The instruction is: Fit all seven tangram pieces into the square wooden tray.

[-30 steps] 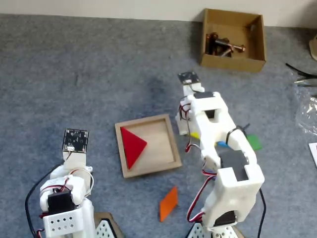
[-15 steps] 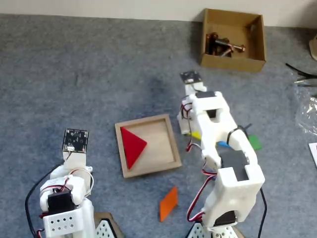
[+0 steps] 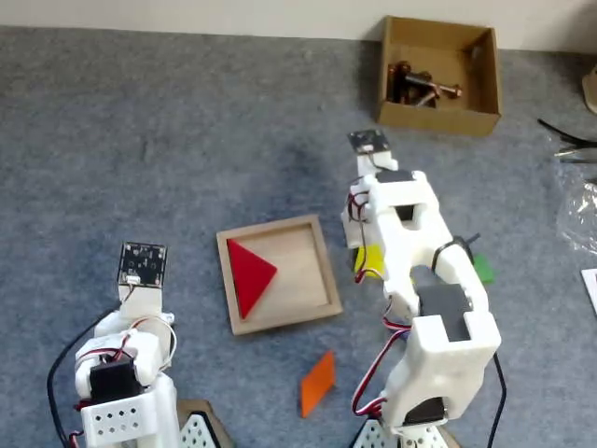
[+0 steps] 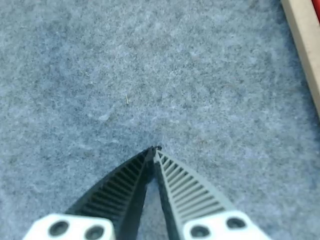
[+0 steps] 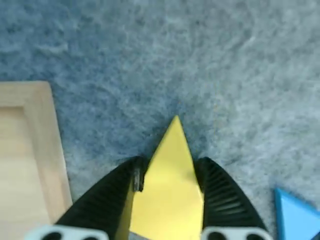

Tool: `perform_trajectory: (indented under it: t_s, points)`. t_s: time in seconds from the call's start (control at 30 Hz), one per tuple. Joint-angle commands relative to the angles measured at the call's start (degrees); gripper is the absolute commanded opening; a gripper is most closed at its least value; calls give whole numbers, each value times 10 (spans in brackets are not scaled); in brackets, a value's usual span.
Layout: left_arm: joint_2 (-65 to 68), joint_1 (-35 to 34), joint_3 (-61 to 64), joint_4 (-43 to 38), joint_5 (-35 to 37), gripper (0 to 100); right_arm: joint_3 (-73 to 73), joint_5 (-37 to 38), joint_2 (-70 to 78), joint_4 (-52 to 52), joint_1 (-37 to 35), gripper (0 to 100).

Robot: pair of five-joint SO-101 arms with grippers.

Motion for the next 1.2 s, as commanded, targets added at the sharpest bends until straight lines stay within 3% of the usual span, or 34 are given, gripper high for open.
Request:
perform_trajectory:
  t_s: [0.0,0.2,0.4,0.7,1.17]
  points:
    - [-3,-7,11,3,3,5,-1,-1,12,10,-3,104]
    - [-3,-7,11,3,3,5,-5,0,8,12,-4,109]
    - [-3,-7,11,3,3,5,-7,18,7,22,-6,251]
    - [-3,-7,11,3,3,5,-40,45,-56,69,-10,260]
    - [-3,-7,11,3,3,5,87,146,-153,76,-29,302]
